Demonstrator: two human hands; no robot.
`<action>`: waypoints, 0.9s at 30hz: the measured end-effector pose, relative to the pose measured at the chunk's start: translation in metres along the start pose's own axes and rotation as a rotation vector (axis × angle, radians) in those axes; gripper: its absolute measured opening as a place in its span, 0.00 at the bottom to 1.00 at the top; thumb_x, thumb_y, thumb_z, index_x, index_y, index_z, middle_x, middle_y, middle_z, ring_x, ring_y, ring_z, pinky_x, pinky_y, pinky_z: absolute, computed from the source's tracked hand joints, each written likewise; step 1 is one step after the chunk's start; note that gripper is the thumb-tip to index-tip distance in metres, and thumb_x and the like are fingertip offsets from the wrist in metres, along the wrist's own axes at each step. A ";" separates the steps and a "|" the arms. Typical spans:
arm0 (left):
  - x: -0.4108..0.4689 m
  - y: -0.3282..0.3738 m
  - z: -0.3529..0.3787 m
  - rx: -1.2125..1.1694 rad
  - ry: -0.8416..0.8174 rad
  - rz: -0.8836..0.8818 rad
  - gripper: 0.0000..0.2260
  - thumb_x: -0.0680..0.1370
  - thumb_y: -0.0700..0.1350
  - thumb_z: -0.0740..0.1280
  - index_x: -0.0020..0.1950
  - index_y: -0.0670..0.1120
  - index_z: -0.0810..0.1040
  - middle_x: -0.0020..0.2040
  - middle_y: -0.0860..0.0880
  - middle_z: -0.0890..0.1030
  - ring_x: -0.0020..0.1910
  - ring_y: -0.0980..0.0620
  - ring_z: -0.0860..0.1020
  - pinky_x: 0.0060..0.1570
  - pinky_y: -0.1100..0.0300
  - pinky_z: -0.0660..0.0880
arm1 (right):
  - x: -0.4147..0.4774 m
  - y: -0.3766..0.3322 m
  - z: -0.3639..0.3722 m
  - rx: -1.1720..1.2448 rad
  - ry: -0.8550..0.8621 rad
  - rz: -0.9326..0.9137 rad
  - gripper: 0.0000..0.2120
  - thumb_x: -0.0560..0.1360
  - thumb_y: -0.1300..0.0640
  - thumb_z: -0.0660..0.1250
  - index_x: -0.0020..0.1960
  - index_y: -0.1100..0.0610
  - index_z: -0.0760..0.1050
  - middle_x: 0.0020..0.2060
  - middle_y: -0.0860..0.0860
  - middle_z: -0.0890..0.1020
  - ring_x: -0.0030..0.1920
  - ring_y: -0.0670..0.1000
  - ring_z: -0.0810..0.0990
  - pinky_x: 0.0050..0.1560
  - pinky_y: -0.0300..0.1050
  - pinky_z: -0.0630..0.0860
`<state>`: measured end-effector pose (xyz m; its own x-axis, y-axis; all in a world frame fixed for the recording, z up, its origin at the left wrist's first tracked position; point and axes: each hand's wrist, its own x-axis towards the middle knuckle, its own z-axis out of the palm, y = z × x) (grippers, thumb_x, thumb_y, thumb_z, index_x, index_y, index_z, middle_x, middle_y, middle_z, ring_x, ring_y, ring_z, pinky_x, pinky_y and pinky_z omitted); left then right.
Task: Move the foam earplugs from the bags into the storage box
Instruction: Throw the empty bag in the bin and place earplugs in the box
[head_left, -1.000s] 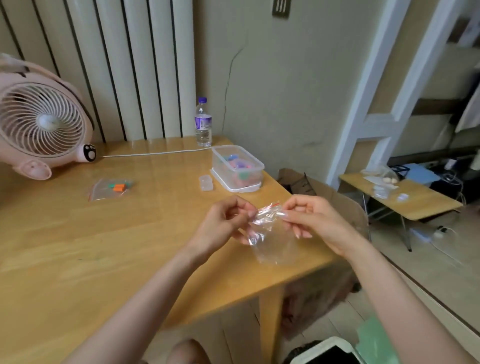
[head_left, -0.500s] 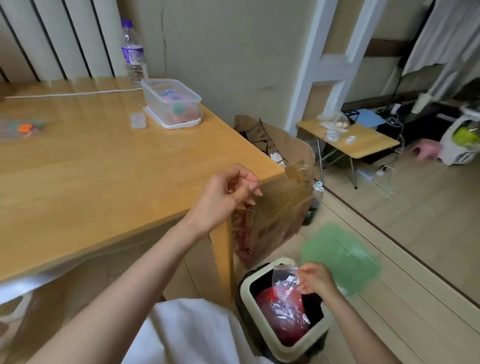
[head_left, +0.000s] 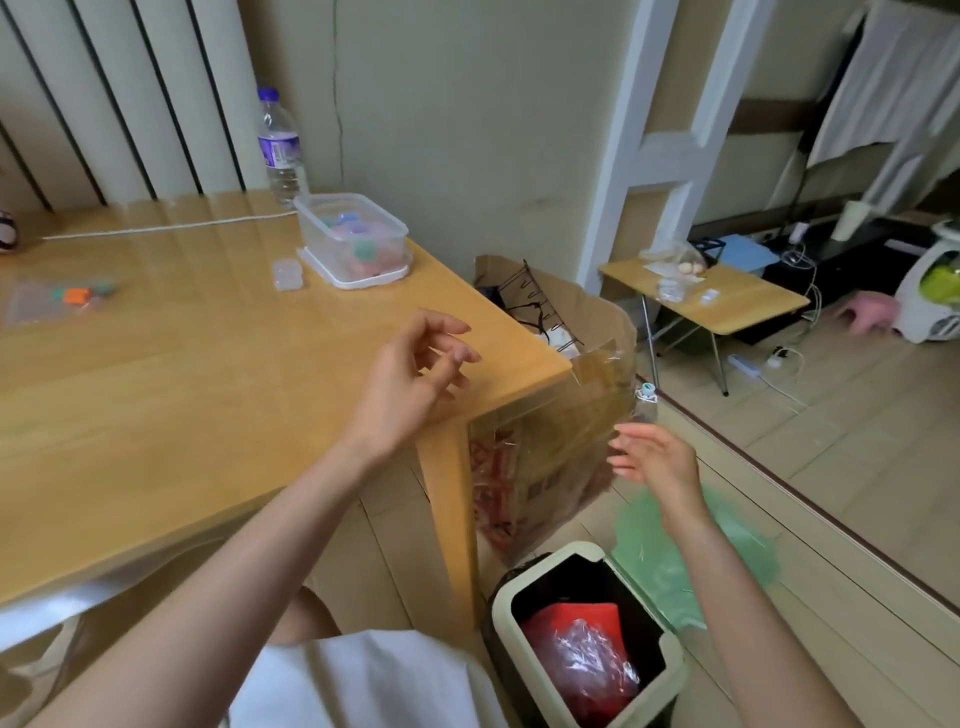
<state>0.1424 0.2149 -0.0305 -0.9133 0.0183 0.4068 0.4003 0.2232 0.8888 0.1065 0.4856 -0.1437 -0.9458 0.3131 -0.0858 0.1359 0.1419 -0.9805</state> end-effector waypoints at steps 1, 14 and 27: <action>0.005 0.000 -0.008 0.017 0.038 0.001 0.05 0.78 0.38 0.63 0.54 0.43 0.73 0.43 0.48 0.82 0.35 0.53 0.79 0.33 0.62 0.76 | -0.001 -0.033 0.002 0.014 0.002 -0.086 0.08 0.76 0.66 0.64 0.52 0.59 0.78 0.43 0.54 0.83 0.39 0.51 0.82 0.38 0.37 0.79; 0.058 -0.071 -0.181 0.538 0.432 -0.299 0.07 0.75 0.37 0.65 0.53 0.39 0.76 0.50 0.43 0.81 0.49 0.45 0.78 0.49 0.57 0.72 | -0.035 -0.213 0.219 0.003 -0.484 -0.468 0.07 0.76 0.68 0.60 0.49 0.63 0.77 0.36 0.54 0.79 0.28 0.48 0.74 0.30 0.37 0.73; 0.055 -0.126 -0.318 1.161 0.315 -0.599 0.22 0.78 0.50 0.59 0.72 0.50 0.65 0.75 0.50 0.60 0.76 0.49 0.49 0.74 0.51 0.44 | -0.075 -0.198 0.404 -0.102 -0.774 -0.403 0.10 0.75 0.68 0.60 0.42 0.56 0.76 0.33 0.51 0.79 0.25 0.47 0.74 0.25 0.36 0.72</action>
<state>0.0657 -0.1223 -0.0534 -0.8058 -0.5603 0.1918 -0.4892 0.8123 0.3177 0.0309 0.0548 -0.0147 -0.8570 -0.4983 0.1313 -0.2608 0.1997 -0.9445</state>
